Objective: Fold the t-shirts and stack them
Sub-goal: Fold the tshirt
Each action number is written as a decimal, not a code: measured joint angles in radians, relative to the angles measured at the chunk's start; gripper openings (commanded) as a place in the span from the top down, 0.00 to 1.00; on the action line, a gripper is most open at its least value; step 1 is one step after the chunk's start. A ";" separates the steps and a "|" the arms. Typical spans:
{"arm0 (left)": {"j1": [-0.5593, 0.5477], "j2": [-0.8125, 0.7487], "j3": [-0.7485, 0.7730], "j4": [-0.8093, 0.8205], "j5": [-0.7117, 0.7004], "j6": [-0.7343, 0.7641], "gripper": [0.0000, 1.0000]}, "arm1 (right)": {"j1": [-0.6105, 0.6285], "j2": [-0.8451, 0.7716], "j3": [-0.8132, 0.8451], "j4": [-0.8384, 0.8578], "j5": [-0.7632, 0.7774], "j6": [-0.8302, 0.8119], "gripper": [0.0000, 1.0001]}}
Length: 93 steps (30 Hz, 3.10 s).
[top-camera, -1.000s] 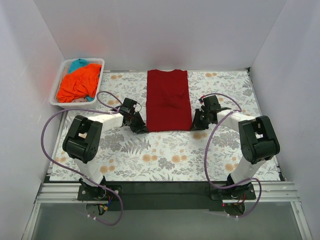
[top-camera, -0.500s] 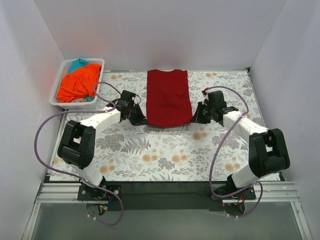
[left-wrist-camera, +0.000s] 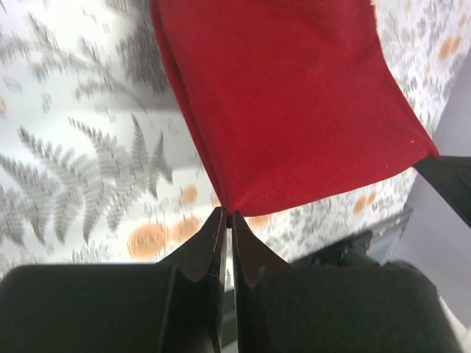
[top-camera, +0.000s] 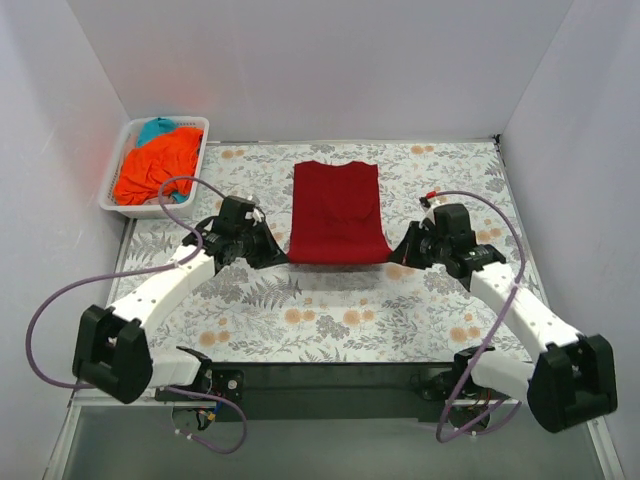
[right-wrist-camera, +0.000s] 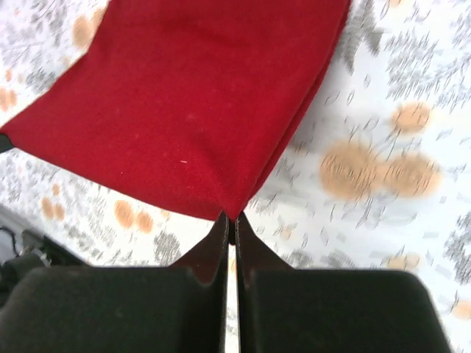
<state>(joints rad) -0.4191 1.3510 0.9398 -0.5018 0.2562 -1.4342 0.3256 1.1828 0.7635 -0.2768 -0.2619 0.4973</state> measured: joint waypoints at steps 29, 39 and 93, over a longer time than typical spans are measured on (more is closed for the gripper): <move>-0.014 0.140 0.308 -0.110 -0.092 -0.035 1.00 | 0.014 0.147 0.343 -0.168 0.103 -0.006 0.99; 0.062 0.548 0.412 0.046 -0.093 -0.025 1.00 | -0.015 0.580 0.426 0.010 0.119 -0.011 0.99; -0.167 0.360 0.153 0.187 0.118 0.590 0.49 | 0.108 0.815 0.575 0.047 -0.144 -0.134 0.88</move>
<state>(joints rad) -0.5865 1.7107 1.0927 -0.3145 0.3740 -0.8440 0.4332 1.9980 1.3388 -0.2298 -0.4057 0.3630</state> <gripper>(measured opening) 0.513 0.130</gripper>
